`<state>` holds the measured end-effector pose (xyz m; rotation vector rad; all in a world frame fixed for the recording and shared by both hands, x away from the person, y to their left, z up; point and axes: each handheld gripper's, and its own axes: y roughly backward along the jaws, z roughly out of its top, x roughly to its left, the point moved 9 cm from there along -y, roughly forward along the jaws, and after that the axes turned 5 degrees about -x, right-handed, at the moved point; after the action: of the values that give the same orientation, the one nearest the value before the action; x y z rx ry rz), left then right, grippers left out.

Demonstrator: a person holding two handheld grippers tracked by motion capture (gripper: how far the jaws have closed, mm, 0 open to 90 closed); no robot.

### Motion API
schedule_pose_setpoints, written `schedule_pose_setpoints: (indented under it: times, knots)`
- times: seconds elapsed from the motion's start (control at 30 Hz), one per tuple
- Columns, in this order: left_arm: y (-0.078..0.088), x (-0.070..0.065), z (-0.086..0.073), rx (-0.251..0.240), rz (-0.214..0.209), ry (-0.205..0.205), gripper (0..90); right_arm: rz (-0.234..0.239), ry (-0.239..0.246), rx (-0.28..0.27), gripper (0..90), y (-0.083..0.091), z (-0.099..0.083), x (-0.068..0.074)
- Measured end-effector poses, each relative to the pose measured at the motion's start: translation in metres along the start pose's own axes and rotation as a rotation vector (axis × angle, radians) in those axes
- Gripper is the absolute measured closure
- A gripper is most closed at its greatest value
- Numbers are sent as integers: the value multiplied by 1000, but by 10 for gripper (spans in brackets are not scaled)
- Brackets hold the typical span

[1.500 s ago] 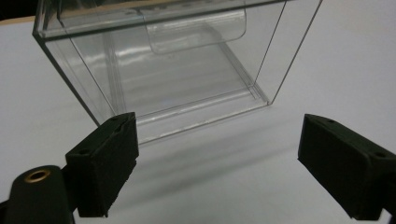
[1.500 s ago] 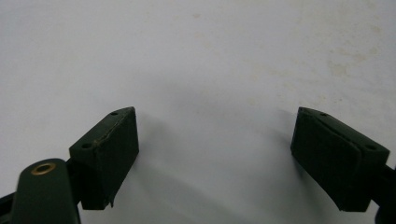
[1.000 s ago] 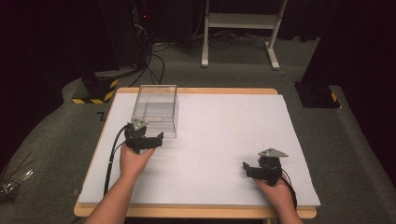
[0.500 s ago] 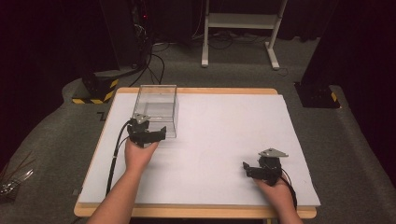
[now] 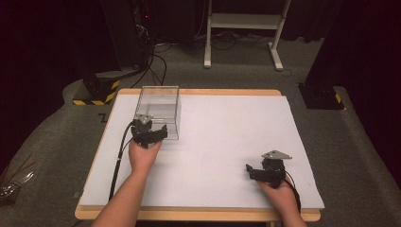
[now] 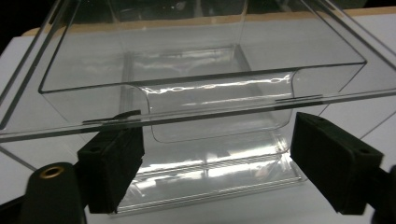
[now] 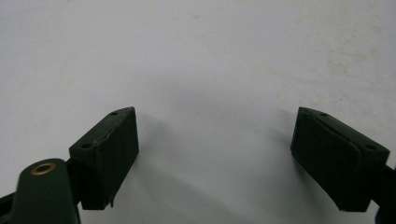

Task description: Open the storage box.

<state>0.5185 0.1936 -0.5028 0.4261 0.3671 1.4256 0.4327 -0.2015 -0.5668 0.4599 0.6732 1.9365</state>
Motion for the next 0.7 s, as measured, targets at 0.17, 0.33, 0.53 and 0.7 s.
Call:
schedule_pose_setpoints:
  times: [0.17,0.33,0.53,0.7]
  knots:
    - [0,-2,0,-3,19,-10,289,0,0,0,150,0,0,0]
    - [1,-3,-1,-3,30,-12,324,1,-2,0,150,0,0,0]
    - [1,-4,-2,-11,44,-29,329,2,-4,0,150,0,0,0]
    - [2,-5,-2,-14,51,-34,331,2,-3,0,150,0,0,0]
